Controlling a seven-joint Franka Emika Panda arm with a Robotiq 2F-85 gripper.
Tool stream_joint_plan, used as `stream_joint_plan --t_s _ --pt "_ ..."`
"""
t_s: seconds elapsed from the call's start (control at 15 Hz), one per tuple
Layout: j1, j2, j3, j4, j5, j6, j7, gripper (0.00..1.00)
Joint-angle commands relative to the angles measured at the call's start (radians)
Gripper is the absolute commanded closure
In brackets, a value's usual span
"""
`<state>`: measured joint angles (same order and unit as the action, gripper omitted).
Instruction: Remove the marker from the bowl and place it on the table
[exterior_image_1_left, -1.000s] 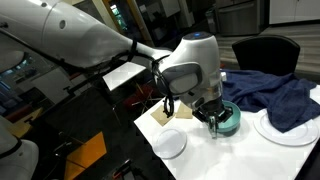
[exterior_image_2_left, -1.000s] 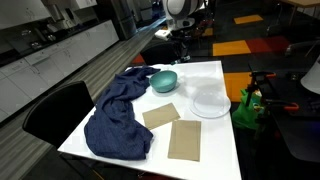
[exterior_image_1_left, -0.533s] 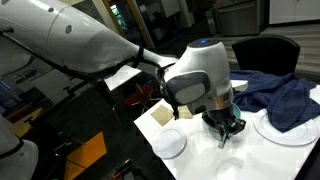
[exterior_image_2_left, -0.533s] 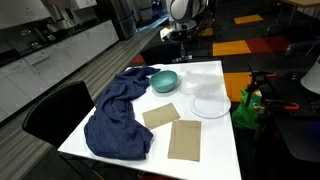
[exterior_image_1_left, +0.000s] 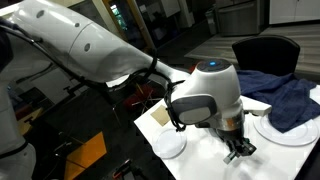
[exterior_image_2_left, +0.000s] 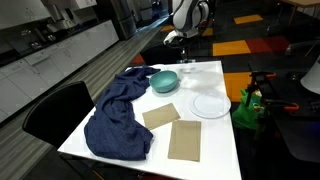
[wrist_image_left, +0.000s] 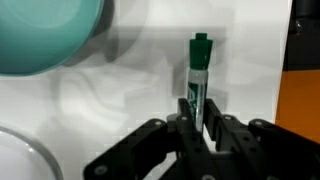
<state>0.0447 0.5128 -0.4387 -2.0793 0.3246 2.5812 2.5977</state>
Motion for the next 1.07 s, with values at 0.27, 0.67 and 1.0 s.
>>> stream_joint_plan --t_s 0.27,0.67,1.0 --pt "0.121 0.152 -0.1 0.06 0.225 0.009 0.0 0.95" --pt "0.174 0.208 -0.149 0.088 0.313 -0.002 0.0 0.78" --pt "0.206 0.23 -0.18 0.102 0.35 -0.01 0.0 0.33"
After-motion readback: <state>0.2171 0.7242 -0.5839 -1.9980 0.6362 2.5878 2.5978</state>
